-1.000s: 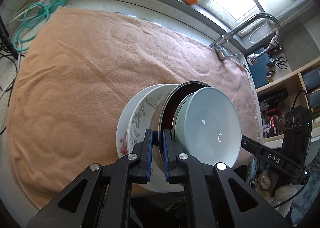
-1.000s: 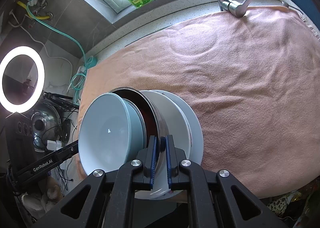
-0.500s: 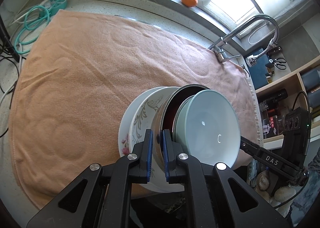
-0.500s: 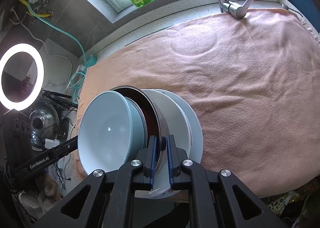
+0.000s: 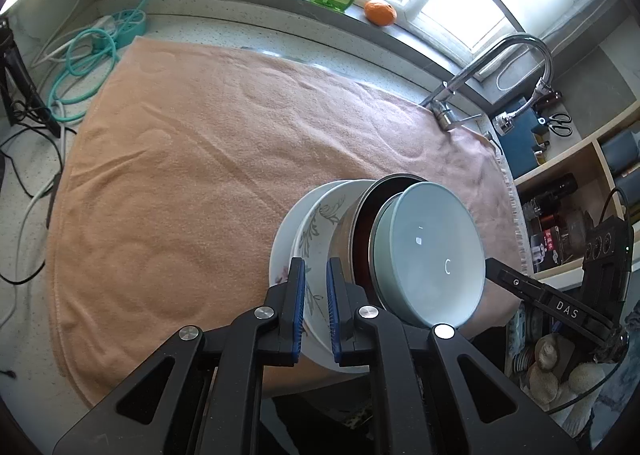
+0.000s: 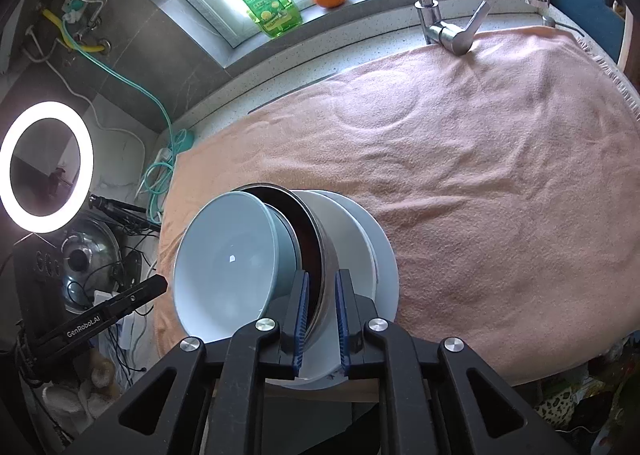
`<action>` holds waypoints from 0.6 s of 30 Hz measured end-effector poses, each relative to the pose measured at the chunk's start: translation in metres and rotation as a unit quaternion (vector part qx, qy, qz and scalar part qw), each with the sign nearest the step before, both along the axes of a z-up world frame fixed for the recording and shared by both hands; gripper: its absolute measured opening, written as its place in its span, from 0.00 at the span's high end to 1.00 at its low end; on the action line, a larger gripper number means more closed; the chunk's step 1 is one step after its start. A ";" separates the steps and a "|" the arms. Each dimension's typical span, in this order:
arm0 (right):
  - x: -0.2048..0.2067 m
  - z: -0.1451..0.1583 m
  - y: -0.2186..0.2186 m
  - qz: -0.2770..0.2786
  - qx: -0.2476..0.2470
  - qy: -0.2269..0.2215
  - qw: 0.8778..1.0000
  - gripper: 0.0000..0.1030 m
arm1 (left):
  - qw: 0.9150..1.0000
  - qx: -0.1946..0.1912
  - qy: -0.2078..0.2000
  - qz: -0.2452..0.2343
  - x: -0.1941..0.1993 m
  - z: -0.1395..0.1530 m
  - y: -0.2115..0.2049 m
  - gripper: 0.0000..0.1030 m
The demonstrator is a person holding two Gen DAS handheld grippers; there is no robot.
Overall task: Organize plates and bowls
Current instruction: 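Open both grippers and pull back from the stacked dishes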
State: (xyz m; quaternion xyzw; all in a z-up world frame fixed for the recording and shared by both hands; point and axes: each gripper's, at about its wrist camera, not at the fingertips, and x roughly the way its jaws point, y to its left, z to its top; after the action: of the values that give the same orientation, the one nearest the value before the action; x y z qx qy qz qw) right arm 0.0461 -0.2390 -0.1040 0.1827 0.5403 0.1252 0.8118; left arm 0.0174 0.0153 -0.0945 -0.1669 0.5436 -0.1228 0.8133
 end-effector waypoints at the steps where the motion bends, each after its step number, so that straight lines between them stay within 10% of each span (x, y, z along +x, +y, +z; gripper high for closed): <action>1: -0.002 0.002 0.000 -0.003 -0.003 -0.004 1.000 0.83 | 1.000 0.000 -0.002 -0.001 -0.001 0.001 0.001 0.91; 18: -0.044 0.039 0.019 0.009 -0.092 -0.096 0.991 0.69 | 0.994 0.067 -0.089 0.002 -0.040 0.036 -0.019 0.81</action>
State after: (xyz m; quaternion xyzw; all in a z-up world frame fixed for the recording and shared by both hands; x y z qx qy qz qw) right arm 0.0024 -0.2198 -0.0649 0.0895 0.4703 0.0987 0.8724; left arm -0.0226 -0.0037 -0.0588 -0.1021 0.4759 -0.0986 0.8679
